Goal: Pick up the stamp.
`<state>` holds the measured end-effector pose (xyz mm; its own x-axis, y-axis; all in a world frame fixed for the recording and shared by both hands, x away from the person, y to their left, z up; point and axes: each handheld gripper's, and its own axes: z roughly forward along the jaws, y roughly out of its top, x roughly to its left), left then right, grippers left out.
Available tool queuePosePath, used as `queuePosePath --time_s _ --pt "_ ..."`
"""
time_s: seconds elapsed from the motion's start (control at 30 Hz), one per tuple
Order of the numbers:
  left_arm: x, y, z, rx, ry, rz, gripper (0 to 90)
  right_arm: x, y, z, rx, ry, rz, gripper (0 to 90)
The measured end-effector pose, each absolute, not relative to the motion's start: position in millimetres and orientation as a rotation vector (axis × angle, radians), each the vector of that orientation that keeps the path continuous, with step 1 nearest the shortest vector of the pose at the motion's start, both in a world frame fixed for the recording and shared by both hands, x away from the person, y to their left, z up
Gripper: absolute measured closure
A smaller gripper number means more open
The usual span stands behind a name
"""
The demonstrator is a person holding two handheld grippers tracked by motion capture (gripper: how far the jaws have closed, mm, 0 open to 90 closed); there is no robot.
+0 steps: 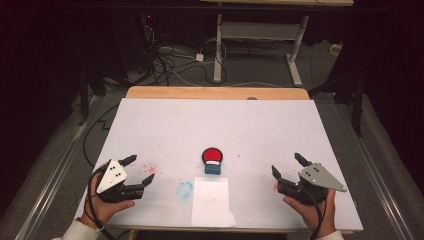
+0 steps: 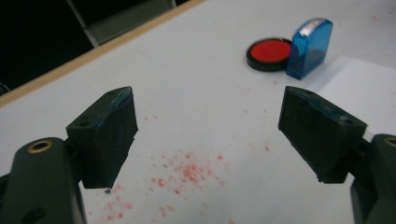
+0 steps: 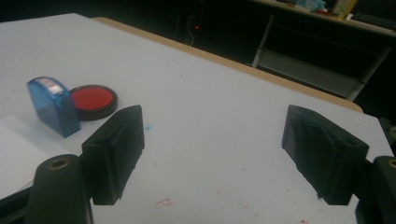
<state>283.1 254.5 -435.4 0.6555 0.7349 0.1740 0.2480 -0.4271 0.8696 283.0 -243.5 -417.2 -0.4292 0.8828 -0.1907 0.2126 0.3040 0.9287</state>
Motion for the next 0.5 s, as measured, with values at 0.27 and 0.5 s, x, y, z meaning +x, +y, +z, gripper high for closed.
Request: queuePosePath --time_s 0.27,0.5 --pt "283 247 -441 2.044 0.743 0.686 18.8 274 -236 -419 0.91 1.883 1.119 21.3" --pt "282 249 -442 2.051 0.747 0.679 18.8 270 -232 -416 0.874 1.892 1.117 21.2"
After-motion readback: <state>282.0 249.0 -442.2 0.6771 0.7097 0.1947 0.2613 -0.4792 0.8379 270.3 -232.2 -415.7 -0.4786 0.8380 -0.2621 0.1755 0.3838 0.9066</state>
